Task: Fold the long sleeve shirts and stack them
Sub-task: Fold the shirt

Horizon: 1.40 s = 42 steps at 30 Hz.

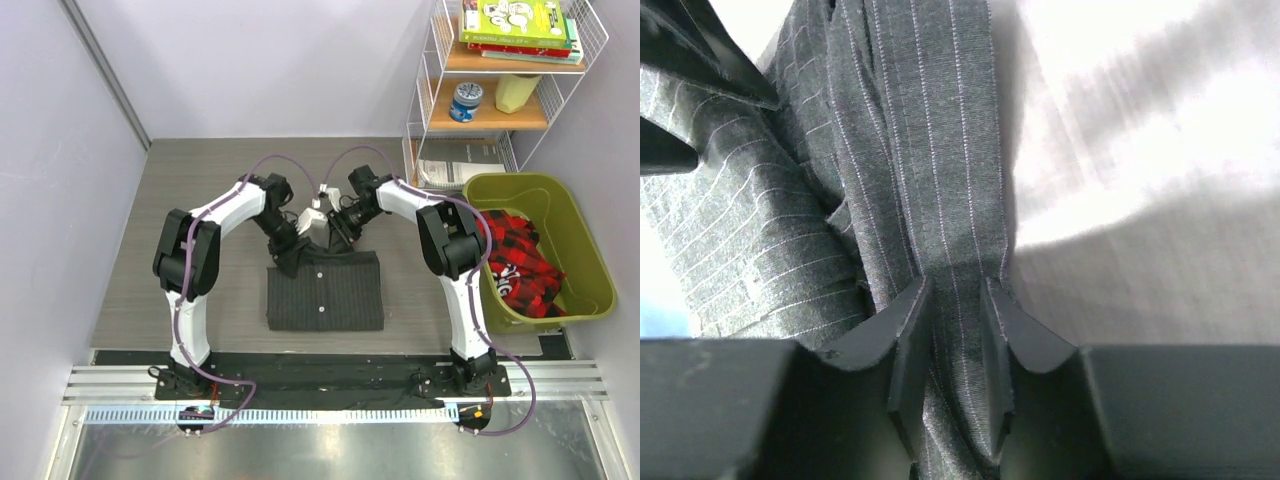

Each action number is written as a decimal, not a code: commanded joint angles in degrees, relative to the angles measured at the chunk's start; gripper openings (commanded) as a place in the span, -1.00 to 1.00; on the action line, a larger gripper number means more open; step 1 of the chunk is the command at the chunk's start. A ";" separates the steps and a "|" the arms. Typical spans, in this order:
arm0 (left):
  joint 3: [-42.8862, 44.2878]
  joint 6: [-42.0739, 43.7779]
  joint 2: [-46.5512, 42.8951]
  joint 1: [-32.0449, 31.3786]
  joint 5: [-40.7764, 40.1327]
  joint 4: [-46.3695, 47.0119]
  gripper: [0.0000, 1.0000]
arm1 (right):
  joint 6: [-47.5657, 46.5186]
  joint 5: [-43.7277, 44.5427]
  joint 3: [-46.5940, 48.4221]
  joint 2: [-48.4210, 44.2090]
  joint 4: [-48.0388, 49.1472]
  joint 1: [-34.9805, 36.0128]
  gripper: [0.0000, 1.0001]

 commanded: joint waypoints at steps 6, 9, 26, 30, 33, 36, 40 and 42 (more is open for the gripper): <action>-7.65 3.18 -8.93 -0.31 1.16 0.83 -0.09 | 10.42 8.71 -1.20 -7.85 10.11 -1.50 -0.58; -5.63 2.04 -8.75 -0.31 1.25 2.32 -0.14 | 12.45 11.35 1.17 -7.94 12.48 -2.38 -0.67; -1.58 -4.46 -3.75 -7.87 1.34 10.93 0.20 | 13.60 -7.54 2.06 -4.43 3.96 -0.62 -0.46; -1.93 -5.78 -1.81 -9.45 0.11 13.75 0.27 | 13.25 -8.33 3.73 -0.13 3.87 -0.54 -0.47; -1.58 -5.69 -0.85 -10.68 -1.47 14.80 0.27 | 11.41 -7.63 4.87 1.55 3.00 -0.54 -0.47; -1.40 -5.26 -0.76 -11.47 -2.27 15.16 0.13 | 8.69 -5.79 6.80 3.92 0.90 -0.54 -0.49; -0.44 -4.99 -1.02 -11.65 -2.18 14.28 -0.39 | 7.62 -5.17 7.86 5.60 0.01 -0.54 -0.49; 0.35 -4.38 -1.19 -11.65 -1.57 13.14 -0.56 | 7.27 -5.17 7.77 5.77 -0.17 -0.54 -0.49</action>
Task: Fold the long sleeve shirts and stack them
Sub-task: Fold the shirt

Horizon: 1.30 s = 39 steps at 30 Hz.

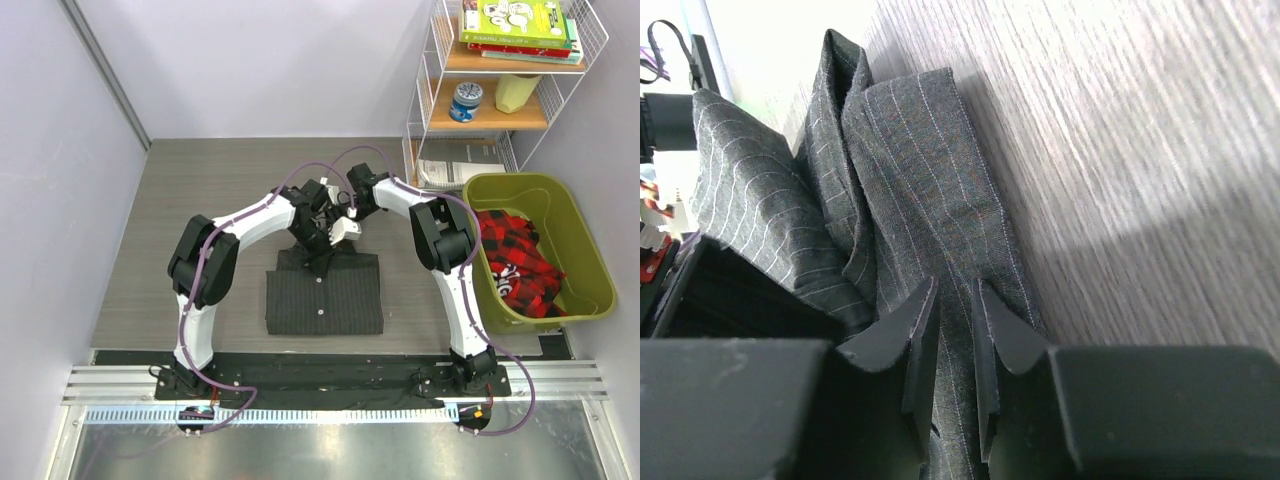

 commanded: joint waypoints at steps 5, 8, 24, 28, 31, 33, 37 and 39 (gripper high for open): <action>4.67 1.75 -2.62 -0.02 2.18 -2.46 -1.00 | -3.68 1.17 1.72 -0.30 -1.44 0.03 -0.50; 7.48 2.45 -2.71 -0.02 1.66 -4.21 -1.00 | -4.21 1.17 1.63 -0.48 -1.70 -0.05 -0.50; 14.69 6.93 1.24 0.94 -3.71 -3.34 -1.00 | -6.05 -0.15 0.66 -1.71 -2.76 -0.14 -0.51; 15.75 7.90 1.94 1.29 -4.23 -2.64 -1.00 | -7.37 -0.32 1.10 -1.53 -3.55 0.03 -0.50; 16.01 7.99 2.21 1.56 -4.50 -1.50 -1.00 | -8.16 -0.32 1.89 -1.27 -4.51 -0.06 -0.50; 16.80 8.42 2.91 1.65 -4.67 -1.93 -1.00 | -8.43 -0.24 2.42 -1.01 -5.04 -0.06 -0.50; 16.11 8.08 3.18 1.91 -5.72 0.24 -0.93 | -8.60 0.72 4.08 -0.83 -5.57 -0.32 -0.45; 15.92 6.77 2.65 2.26 -6.34 1.75 -0.74 | -8.34 1.69 6.02 -0.83 -5.92 -0.58 -0.29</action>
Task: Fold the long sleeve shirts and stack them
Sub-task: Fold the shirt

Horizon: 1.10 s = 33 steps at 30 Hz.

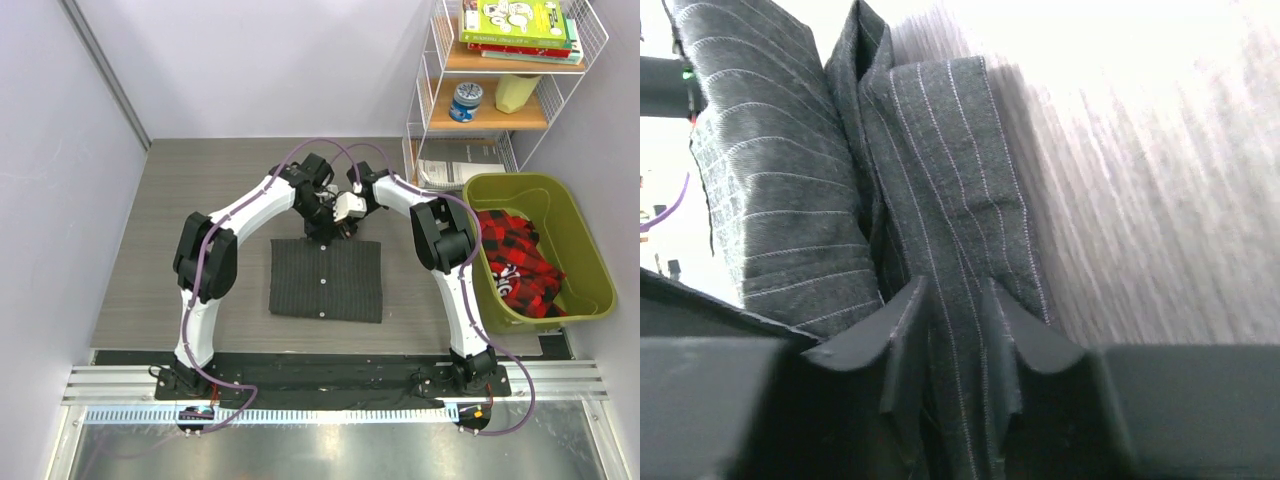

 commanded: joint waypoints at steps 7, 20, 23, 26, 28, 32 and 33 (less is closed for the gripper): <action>10.02 -7.06 -1.62 7.27 6.32 -3.37 0.00 | -2.97 6.33 14.52 -2.89 -8.39 -4.66 0.15; 4.67 -13.48 1.81 18.18 10.46 -11.65 0.37 | -16.85 15.64 1.27 -13.44 -19.04 -7.40 0.47; 4.40 -13.93 3.82 18.62 10.64 -11.99 0.37 | -18.00 16.97 -0.23 -12.22 -18.78 -7.39 0.45; 3.61 -13.40 5.23 18.70 11.43 -13.04 0.37 | -19.49 17.67 -1.63 -11.86 -18.34 -7.22 0.41; 2.56 -13.49 5.50 18.70 12.04 -13.22 0.37 | -19.85 17.93 -2.42 -11.77 -18.34 -7.13 0.40; 0.27 -14.01 5.06 18.70 12.48 -12.00 0.16 | -20.55 18.37 -3.48 -12.21 -18.34 -6.96 0.17; 0.10 -14.36 5.15 18.71 12.57 -11.99 0.07 | -20.55 18.55 -3.57 -12.21 -18.25 -7.13 -0.06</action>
